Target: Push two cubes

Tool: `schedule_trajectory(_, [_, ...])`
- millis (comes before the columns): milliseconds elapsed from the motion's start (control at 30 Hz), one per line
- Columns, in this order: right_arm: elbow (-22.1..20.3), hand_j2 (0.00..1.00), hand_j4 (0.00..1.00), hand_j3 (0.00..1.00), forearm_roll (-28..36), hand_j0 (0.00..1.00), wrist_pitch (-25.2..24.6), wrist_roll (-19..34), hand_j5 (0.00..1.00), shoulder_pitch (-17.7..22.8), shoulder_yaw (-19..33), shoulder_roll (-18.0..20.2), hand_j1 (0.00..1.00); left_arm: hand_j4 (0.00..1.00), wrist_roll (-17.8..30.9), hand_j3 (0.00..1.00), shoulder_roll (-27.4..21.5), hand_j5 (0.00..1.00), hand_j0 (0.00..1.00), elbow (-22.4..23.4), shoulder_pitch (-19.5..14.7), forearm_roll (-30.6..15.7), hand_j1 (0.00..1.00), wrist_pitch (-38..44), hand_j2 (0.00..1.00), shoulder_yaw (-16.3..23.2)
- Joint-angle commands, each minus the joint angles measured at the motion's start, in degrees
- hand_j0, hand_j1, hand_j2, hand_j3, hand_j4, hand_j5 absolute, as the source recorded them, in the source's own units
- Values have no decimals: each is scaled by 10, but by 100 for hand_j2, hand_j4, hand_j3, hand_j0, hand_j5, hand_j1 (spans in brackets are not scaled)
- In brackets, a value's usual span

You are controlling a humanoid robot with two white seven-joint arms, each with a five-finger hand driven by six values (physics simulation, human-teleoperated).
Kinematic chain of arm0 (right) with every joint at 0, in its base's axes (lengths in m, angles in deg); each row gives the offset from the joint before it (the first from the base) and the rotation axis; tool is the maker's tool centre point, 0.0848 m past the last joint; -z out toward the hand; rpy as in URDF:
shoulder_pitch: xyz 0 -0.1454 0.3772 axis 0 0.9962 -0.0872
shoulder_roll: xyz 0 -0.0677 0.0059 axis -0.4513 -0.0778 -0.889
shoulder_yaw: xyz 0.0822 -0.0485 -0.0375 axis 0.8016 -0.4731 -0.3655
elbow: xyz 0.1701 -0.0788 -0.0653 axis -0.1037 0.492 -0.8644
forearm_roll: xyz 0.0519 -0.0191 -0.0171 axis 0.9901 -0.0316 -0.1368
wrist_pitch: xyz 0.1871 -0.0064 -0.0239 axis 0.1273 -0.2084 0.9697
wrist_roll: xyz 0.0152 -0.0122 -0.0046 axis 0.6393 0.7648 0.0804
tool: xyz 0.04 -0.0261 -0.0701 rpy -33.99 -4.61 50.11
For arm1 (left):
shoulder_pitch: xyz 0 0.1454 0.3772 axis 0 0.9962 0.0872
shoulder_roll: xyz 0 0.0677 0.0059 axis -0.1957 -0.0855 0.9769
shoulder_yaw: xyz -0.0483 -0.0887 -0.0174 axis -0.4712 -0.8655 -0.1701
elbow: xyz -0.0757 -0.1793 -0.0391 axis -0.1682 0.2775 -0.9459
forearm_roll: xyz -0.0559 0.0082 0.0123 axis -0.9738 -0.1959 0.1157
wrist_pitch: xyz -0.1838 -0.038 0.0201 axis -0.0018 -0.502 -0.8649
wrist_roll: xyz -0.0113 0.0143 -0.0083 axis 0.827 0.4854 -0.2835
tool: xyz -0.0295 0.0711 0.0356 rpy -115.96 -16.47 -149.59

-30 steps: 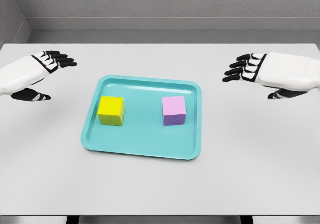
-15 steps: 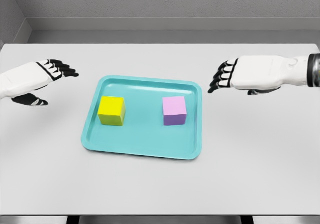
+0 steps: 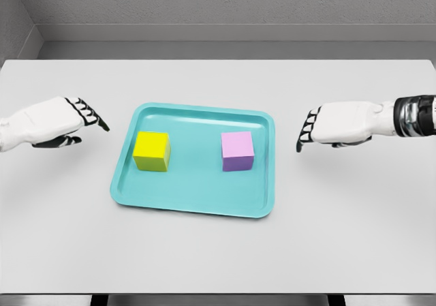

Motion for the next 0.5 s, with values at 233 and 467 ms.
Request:
schedule_trajectory(233, [46,64,64,64,-20,64,-1,0,64,1,-2,-54,64,68,2,68,2,68,68,-6,0,7,68,1,68,17])
schedule_trajectory(467, [53,64,64,64,-24,64,-1,0,64,1,-8,-66,64,68,3,68,1,68,68,-10,0,7,68,1,68,21])
